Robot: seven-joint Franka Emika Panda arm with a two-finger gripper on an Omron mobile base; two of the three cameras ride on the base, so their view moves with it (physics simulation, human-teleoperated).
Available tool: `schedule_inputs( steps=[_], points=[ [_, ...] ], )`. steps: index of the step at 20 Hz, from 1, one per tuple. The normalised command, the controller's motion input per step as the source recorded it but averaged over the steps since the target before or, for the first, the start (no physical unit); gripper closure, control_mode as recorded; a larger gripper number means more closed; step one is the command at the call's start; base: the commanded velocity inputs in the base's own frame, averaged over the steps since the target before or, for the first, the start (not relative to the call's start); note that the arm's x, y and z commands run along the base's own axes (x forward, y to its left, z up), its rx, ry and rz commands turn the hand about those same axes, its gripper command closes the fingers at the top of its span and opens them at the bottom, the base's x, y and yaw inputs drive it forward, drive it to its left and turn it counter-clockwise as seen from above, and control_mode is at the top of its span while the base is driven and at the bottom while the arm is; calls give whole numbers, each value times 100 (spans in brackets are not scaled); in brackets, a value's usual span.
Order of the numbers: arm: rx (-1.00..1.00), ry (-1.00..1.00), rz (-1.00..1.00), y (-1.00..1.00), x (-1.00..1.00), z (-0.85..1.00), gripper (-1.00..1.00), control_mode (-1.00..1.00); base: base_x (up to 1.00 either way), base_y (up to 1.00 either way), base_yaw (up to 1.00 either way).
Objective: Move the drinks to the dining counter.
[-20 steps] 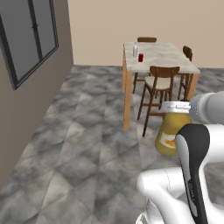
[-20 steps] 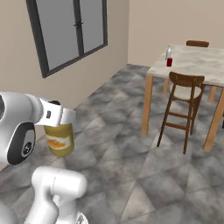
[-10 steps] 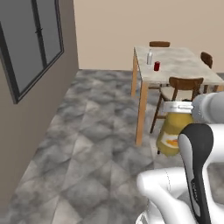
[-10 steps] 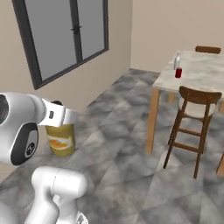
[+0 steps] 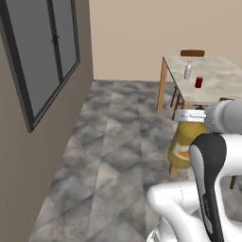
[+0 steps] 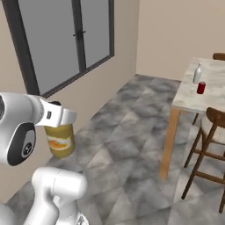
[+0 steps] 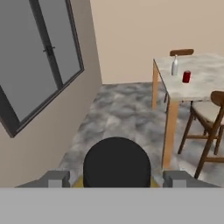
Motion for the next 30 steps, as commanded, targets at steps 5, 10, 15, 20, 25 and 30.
schedule_inputs(
  steps=[5,10,15,20,25,30],
  points=[
    [0,0,0,0,0,0,100,100,100,41,0],
    [0,0,0,0,0,0,100,100,100,35,0],
    [0,0,0,0,0,0,100,100,100,18,0],
    [0,0,0,0,0,0,100,100,100,0,-1],
    [0,0,0,0,0,0,100,100,100,0,-5],
    [0,0,0,0,0,0,100,100,100,31,-10]
  ],
)
